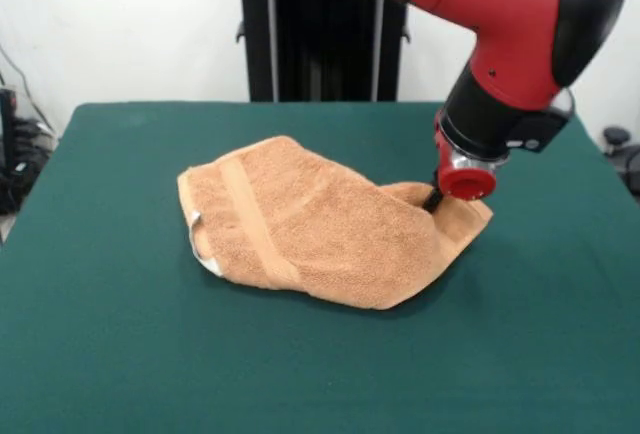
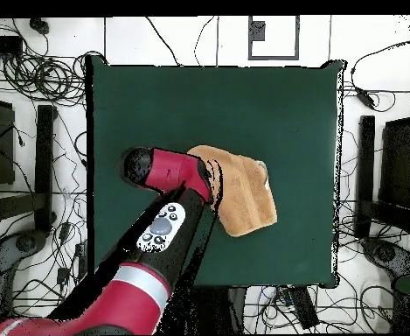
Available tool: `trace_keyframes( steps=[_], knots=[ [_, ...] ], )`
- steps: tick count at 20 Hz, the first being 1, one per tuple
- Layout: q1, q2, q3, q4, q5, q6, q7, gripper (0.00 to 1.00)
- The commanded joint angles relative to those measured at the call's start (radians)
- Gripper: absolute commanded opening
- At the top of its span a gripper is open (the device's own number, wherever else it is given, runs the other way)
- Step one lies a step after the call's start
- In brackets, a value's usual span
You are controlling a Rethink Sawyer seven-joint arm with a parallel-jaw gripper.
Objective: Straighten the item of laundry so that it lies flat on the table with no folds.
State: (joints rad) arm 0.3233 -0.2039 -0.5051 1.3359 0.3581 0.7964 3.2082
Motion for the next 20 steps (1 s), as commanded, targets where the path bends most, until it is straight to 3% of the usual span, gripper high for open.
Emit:
trace_keyframes(
  steps=[1,10,16,20],
  knots=[
    [-0.175,-0.194,0.315,0.207,-0.106,-0.303,-0.380,0.00],
    [-0.204,-0.206,0.391,0.186,-0.189,-0.264,-0.207,0.00],
    [-0.234,-0.354,0.438,0.242,-0.188,-0.131,-0.190,0.00],
    [-0.203,-0.438,0.423,0.223,-0.188,0.020,-0.128,0.00]
  ],
)
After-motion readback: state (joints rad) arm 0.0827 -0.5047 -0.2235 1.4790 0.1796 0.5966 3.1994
